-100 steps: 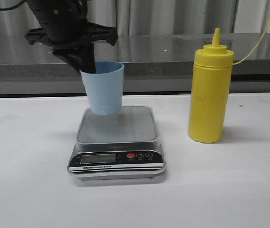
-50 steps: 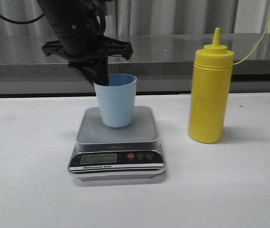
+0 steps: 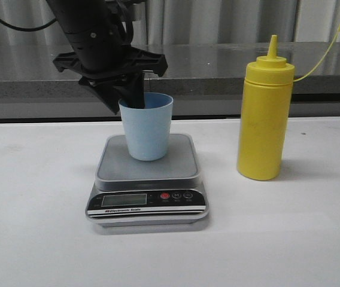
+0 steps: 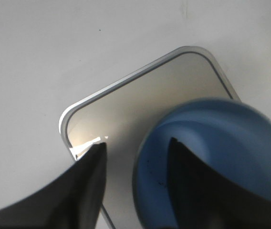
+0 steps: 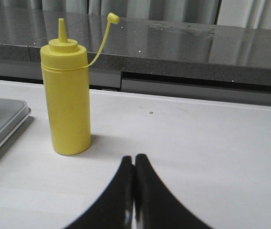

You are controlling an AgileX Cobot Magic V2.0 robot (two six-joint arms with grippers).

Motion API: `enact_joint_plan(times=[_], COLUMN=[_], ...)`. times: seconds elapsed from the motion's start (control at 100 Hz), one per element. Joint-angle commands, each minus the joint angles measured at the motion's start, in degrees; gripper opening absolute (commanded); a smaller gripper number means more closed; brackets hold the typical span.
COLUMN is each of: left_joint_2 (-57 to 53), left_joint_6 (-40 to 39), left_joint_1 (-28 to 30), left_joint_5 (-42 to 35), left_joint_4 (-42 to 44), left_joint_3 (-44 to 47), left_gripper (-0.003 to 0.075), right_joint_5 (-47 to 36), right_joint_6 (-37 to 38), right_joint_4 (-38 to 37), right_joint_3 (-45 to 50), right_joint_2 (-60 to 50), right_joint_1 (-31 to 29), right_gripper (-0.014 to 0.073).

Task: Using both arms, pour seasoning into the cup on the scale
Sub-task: 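Lower the cup onto the scale platform, open the left gripper, withdraw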

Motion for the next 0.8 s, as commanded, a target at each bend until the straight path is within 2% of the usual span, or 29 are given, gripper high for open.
enact_joint_plan(times=[0.0, 0.08, 0.32, 0.47, 0.79], left_joint_2=[-3.3, -4.1, -9.9, -14.6, -28.0], left_joint_6=[-0.2, -0.2, -0.3, -0.5, -0.7], left_joint_1=[-0.6, -0.6, 0.1, 2.8, 12.0], left_joint_5=[-1.1, -0.5, -0.4, -2.2, -9.8], left_joint_4=[-0.6, -0.6, -0.3, -0.2, -0.2], left_joint_3=[-1.7, -1.7, -1.7, -0.7, 12.2], left_gripper=[0.0468, 0.0496, 0.0496, 0.0495, 0.0495], right_joint_5=[-5.1, -5.1, -5.1, -5.1, -5.1], right_joint_6=[0.0, 0.0, 0.0, 0.0, 0.0], right_joint_4=[-0.7, -0.7, -0.7, -0.7, -0.7], right_joint_3=[-1.2, -1.2, -1.2, -1.2, -1.2], right_joint_2=[-1.1, -1.1, -1.1, -1.1, -1.1], right_joint_1=[-0.2, -0.2, -0.2, -0.2, -0.2], right_gripper=[-0.0067, -0.0067, -0.0067, -0.0067, -0.0067])
